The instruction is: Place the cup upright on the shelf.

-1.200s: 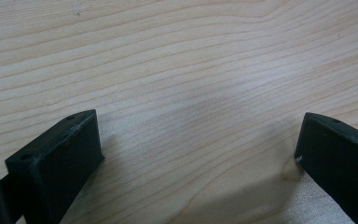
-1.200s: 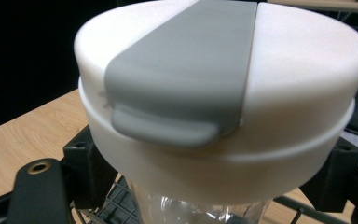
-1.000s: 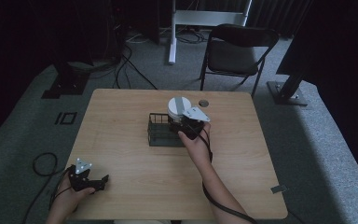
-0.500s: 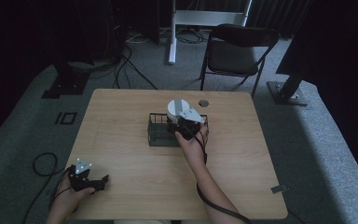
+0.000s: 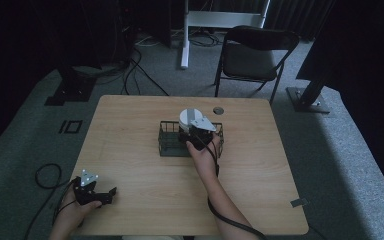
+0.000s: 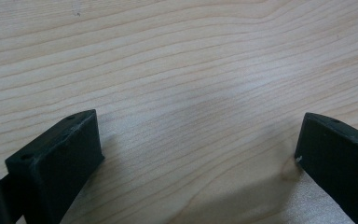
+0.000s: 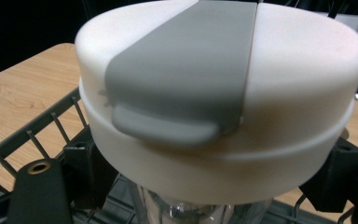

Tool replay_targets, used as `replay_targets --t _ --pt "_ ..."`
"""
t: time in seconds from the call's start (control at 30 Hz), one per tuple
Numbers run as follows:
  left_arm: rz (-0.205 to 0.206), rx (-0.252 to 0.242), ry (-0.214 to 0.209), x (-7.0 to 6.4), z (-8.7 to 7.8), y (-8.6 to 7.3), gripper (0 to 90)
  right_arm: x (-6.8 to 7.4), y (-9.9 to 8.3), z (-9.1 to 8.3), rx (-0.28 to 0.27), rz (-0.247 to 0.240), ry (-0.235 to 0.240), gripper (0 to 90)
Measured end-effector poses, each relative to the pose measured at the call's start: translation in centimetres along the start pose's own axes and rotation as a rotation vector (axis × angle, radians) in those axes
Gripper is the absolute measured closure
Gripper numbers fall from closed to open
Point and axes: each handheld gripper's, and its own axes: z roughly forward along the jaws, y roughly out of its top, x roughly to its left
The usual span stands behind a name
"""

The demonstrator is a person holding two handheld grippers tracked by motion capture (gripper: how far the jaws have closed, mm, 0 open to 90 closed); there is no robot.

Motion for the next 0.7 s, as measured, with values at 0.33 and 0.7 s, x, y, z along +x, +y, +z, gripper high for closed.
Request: replay_targets --t 0.33,0.7 --pt "0.001 0.001 0.002 -0.04 0.01 0.01 0.7 0.10 -0.30 0.32 0.036 -0.007 -0.020 18.6" --pt "0.003 0.002 0.004 -0.07 0.02 0.01 0.7 0.14 -0.25 0.51 0.073 -0.006 -0.032 18.6"
